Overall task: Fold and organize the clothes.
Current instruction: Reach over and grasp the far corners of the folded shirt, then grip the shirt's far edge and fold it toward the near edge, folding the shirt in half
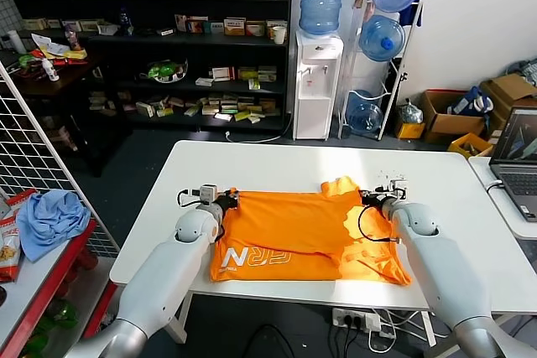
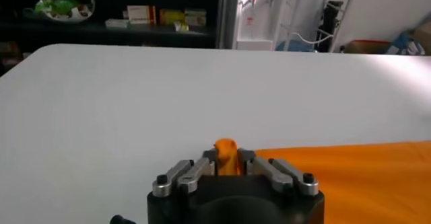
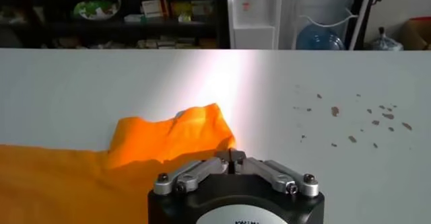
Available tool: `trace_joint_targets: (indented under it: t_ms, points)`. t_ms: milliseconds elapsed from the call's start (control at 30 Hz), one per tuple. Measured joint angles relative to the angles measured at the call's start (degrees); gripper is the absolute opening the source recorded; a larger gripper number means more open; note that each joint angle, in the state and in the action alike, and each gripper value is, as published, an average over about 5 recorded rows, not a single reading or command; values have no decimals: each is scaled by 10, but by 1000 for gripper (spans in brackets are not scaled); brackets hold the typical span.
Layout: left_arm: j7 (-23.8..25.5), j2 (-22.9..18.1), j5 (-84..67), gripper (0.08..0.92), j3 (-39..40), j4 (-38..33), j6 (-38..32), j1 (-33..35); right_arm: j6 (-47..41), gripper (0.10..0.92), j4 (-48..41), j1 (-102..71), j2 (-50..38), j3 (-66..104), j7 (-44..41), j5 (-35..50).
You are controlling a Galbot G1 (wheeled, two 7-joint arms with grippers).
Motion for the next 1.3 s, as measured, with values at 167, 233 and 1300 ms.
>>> trace_joint_targets:
  t_ms: [167, 233, 1300]
  points:
    - [-6, 8, -9, 109, -3, -22, 0, 14, 2, 124, 29, -10, -5, 1, 17, 11]
    - [-8, 13, -13, 99, -5, -34, 0, 21, 1, 124, 46, -17, -9, 2, 25, 15]
    - [-55, 111, -45, 99, -35, -375, 2, 276, -44, 124, 487, -420, -123, 117, 151, -6]
